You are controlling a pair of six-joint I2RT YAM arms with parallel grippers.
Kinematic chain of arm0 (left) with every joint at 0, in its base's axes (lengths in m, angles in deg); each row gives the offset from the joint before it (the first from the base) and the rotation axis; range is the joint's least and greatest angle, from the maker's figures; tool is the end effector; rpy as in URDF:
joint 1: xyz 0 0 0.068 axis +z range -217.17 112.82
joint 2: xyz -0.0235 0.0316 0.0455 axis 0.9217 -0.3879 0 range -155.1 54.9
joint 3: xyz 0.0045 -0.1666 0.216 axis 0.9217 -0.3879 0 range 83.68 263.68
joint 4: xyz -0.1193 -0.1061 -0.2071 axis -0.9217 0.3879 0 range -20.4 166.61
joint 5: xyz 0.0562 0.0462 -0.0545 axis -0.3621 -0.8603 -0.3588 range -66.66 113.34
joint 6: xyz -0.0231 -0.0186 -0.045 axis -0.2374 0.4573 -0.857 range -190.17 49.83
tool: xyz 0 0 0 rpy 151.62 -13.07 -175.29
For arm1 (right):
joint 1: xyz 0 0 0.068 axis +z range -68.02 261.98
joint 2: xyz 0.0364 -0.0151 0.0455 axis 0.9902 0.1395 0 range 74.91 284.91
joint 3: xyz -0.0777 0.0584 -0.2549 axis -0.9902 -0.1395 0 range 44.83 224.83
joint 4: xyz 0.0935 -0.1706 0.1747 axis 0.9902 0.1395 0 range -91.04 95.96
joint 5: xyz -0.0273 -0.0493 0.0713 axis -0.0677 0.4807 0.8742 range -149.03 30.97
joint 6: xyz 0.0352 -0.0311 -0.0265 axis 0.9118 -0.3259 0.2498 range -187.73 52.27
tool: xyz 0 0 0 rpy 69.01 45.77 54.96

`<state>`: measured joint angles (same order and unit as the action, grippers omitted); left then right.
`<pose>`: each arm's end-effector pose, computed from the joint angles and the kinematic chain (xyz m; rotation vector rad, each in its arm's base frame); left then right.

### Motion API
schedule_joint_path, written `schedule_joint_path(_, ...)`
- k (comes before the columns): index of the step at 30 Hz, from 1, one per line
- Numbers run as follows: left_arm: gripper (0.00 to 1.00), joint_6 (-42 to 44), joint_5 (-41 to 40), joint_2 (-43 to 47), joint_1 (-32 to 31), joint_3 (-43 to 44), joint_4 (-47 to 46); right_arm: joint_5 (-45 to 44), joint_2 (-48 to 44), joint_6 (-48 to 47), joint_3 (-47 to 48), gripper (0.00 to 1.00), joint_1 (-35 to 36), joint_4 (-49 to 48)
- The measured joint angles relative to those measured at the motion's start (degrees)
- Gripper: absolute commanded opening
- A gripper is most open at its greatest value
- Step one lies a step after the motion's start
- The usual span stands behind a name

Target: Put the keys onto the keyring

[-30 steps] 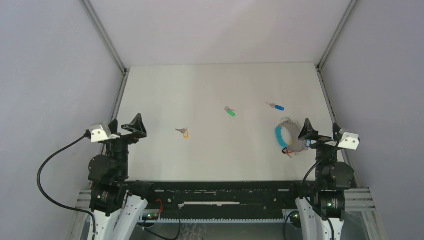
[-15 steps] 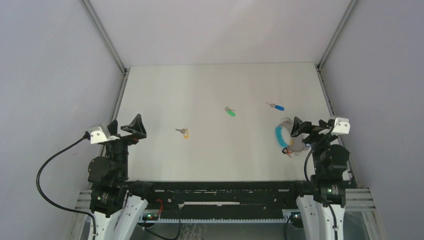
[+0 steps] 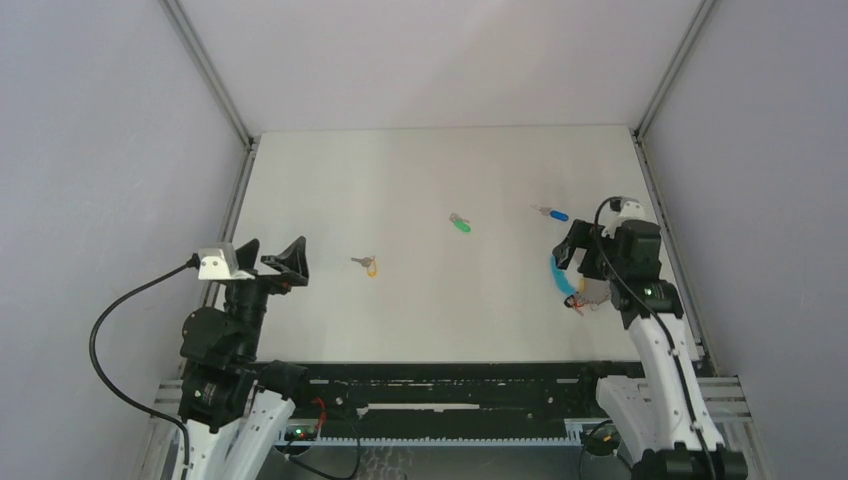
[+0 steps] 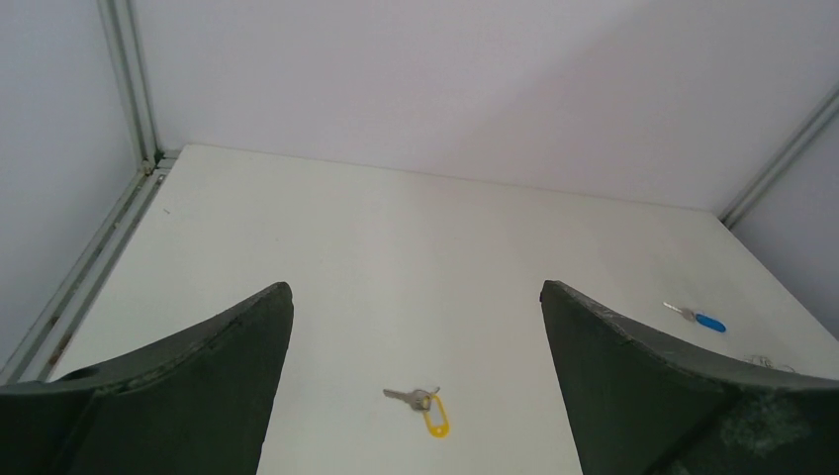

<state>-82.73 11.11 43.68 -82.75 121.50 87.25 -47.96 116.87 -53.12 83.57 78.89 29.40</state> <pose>0.0605 -0.0090 0.3452 -0.1398 1.4159 -0.2546 0.1625 -0.0019 0.2757 0.2216 2.1522 0.3244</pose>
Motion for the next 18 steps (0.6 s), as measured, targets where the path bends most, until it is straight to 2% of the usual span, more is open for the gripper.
schedule_joint_path(5,1.0,0.13,2.67,-0.33,-0.63,-0.02,0.44,-3.67,10.6,0.13,1.46,0.94,3.72,1.99)
schedule_joint_path(11,1.0,1.42,4.76,-2.01,-0.72,-0.33,0.48,-9.86,24.74,-0.74,5.7,0.87,9.77,5.33)
schedule_joint_path(18,1.0,2.73,5.38,-2.01,-0.83,-0.74,0.96,-14.99,34.84,-3.06,9.22,0.79,10.95,5.4)
